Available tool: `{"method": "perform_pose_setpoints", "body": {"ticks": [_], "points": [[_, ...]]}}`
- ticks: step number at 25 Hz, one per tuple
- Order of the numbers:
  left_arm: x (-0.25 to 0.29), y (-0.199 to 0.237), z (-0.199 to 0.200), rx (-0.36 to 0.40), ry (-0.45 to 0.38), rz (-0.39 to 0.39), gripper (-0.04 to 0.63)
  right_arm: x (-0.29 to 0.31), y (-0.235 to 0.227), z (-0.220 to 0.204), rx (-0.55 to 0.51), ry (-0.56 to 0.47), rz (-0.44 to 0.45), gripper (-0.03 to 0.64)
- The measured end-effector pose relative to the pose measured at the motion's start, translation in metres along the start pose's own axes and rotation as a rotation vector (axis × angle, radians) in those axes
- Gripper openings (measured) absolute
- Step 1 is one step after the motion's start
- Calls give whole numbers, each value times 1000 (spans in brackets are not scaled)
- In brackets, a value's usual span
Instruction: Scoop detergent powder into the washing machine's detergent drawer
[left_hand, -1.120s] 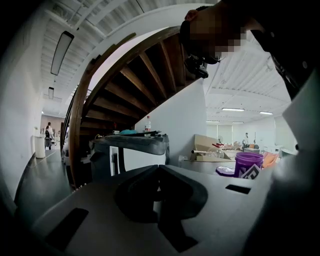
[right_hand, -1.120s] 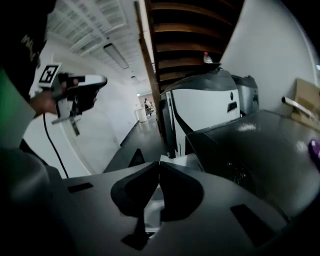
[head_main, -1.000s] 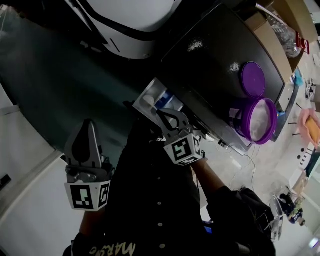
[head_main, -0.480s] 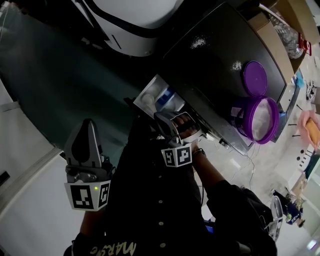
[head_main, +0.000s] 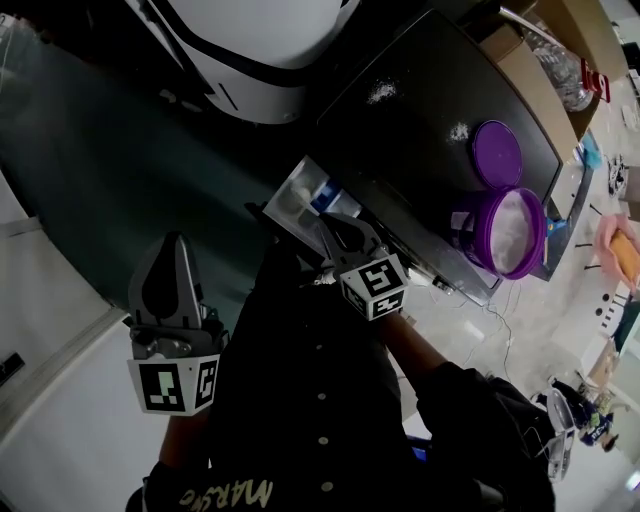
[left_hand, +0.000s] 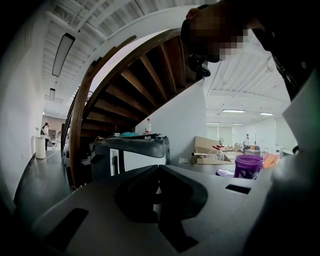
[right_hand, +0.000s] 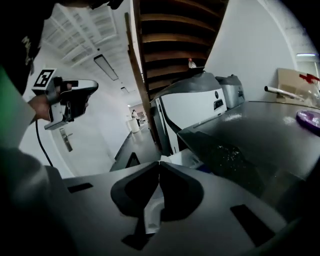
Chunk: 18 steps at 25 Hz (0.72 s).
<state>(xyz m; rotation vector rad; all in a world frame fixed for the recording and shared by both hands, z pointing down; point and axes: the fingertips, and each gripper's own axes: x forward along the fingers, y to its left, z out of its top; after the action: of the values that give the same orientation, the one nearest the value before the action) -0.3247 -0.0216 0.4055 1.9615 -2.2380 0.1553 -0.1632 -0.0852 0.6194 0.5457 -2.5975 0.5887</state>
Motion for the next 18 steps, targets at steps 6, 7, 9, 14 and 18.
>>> {"method": "perform_pose_setpoints", "body": {"ticks": [6, 7, 9, 14, 18], "points": [[14, -15, 30, 11, -53, -49, 15, -29, 5, 33, 202, -70, 46, 31], [18, -18, 35, 15, -67, -65, 14, -35, 4, 43, 226, -94, 49, 31], [28, -27, 47, 22, -93, -101, 14, -54, 1, 65, 247, -150, 49, 31], [56, -61, 77, 38, -159, -214, 14, -121, -5, 136, 188, -329, 7, 31], [74, -101, 92, 47, -202, -326, 15, -188, -23, 173, 177, -465, -92, 31]]}}
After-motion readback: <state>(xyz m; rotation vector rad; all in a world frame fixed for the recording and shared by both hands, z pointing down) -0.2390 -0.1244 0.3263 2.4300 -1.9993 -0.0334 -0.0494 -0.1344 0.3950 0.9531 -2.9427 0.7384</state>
